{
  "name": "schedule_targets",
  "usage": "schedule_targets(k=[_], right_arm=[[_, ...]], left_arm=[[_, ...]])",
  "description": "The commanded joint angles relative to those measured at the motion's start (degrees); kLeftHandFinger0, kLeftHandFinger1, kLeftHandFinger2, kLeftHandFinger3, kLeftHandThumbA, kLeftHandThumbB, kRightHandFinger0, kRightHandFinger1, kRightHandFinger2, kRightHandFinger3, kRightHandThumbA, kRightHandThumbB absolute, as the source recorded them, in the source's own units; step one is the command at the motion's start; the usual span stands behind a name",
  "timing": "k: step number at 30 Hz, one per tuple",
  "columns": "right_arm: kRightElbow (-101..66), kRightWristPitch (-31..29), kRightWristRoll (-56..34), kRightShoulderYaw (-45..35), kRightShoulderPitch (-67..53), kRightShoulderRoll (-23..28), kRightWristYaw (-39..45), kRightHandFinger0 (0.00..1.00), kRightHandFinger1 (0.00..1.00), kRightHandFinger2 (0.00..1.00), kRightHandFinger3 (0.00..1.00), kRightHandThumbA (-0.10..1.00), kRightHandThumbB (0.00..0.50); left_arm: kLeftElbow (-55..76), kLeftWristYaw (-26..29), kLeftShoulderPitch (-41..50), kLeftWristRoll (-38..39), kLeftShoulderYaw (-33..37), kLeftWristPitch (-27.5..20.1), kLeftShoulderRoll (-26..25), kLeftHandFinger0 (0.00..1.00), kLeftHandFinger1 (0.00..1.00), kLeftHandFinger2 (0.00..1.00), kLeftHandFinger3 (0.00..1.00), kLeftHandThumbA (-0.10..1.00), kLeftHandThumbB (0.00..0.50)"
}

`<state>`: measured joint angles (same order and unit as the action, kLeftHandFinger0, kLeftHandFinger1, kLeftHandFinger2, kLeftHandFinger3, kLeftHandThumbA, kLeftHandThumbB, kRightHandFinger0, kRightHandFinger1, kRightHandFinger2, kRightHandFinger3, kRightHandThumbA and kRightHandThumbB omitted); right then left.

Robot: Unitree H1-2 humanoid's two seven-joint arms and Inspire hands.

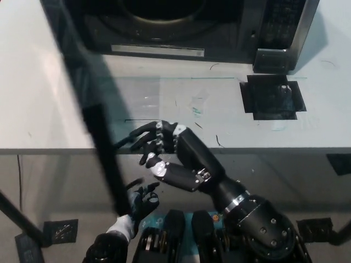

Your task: A microwave is kept infront of the robot with its door slightly ajar. The robot uses its right hand to push the door towards the left to open it.

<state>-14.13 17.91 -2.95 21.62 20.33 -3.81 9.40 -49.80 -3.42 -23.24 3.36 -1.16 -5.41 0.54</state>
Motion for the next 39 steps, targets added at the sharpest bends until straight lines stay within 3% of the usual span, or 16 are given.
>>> schedule_targets(k=[1,4,6,8,10,11,15,17,21,22,26,29,34,39], right_arm=[[-2.09,-1.2,-1.46,-0.27,0.39,-0.78,2.13,0.36,0.38,0.51,0.63,0.23,0.132],[-1.96,-1.05,-1.44,-1.01,0.4,-0.71,1.92,0.34,0.38,0.5,0.63,0.24,0.14],[-2.35,-0.2,-1.82,-1.84,0.22,-0.85,1.61,0.31,0.36,0.48,0.63,0.25,0.152],[-2.37,-0.16,-2.03,-2.11,0.13,-0.78,1.8,0.3,0.36,0.47,0.64,0.27,0.15],[-2.44,-0.23,-2.15,-2.38,-0.02,-0.74,1.89,0.31,0.37,0.47,0.64,0.27,0.14],[-2.09,-1.18,-2.28,-2.73,-0.09,-0.52,2.02,0.34,0.36,0.46,0.63,0.29,0.137],[-2.64,-2.39,-2.47,-4.33,-1.28,0.21,1.6,0.35,0.37,0.46,0.63,0.26,0.137],[-3.21,-3.22,-1.74,-5.05,-2.14,1.18,1.42,0.35,0.38,0.47,0.63,0.26,0.127],[-4.3,-2.17,-3.98,-9.17,-5.67,3.02,1.14,0.35,0.4,0.49,0.64,0.3,0.153],[-4.24,-2.8,-4.18,-11.96,-9.14,5.75,0.94,0.41,0.43,0.53,0.69,0.34,0.146],[-2.25,-4.22,-4.45,-16.9,-14.55,7.61,-0.42,0.41,0.4,0.48,0.67,0.29,0.157],[1.78,-8.77,-4.31,-20.6,-19.17,8.28,-1.48,0.38,0.39,0.47,0.66,0.28,0.157],[6.46,-11.79,-3.71,-24.52,-23.96,7.17,-3.41,0.36,0.38,0.45,0.64,0.27,0.196],[12.2,-17.5,-2.18,-26.83,-25.27,5.29,-6.18,0.34,0.37,0.46,0.62,0.24,0.209]], left_arm=[[1.72,-1.13,-1.33,0.84,-0.23,-0.28,0.26,0.88,0.87,0.91,0.7,0.1,0.2],[1.23,-1.06,-1.51,0.7,-0.07,-0.82,0.21,0.92,0.89,0.92,0.74,0.1,0.196],[0.46,-1.02,-1.75,0.38,0.17,-1.67,0.06,0.95,0.92,0.94,0.76,0.17,0.259],[0.26,-0.8,-1.78,-0.11,0.54,-1.66,0.0,0.97,0.94,0.96,0.79,0.21,0.27],[0.54,-0.15,-1.73,-0.21,0.49,-0.97,0.08,0.95,0.91,0.92,0.76,0.24,0.331],[0.72,0.11,-1.72,-0.41,0.59,-0.6,0.07,0.91,0.88,0.89,0.76,0.2,0.288],[0.58,0.29,-2.03,-0.53,0.67,-0.53,0.31,0.91,0.89,0.89,0.75,0.2,0.274],[0.26,0.19,-2.2,-0.51,0.65,-0.93,0.22,0.91,0.88,0.88,0.74,0.2,0.28],[-0.08,-0.59,-2.29,-0.35,0.64,-2.6,-0.15,0.89,0.86,0.86,0.73,0.21,0.275],[-0.15,-0.45,-2.35,-0.66,0.83,-1.94,-0.25,0.92,0.89,0.88,0.74,0.25,0.309],[-0.5,-0.92,-2.41,0.01,0.46,-2.49,-0.13,0.92,0.88,0.87,0.73,0.24,0.324],[-0.34,-0.44,-2.86,-0.21,0.42,-2.23,-0.19,0.93,0.88,0.86,0.72,0.23,0.336],[-0.83,-0.15,-3.44,-0.31,0.37,-2.03,-0.11,0.87,0.84,0.84,0.7,0.25,0.337],[-0.84,-0.21,-3.55,-0.14,0.21,-1.94,-0.15,0.91,0.87,0.87,0.73,0.24,0.328]])
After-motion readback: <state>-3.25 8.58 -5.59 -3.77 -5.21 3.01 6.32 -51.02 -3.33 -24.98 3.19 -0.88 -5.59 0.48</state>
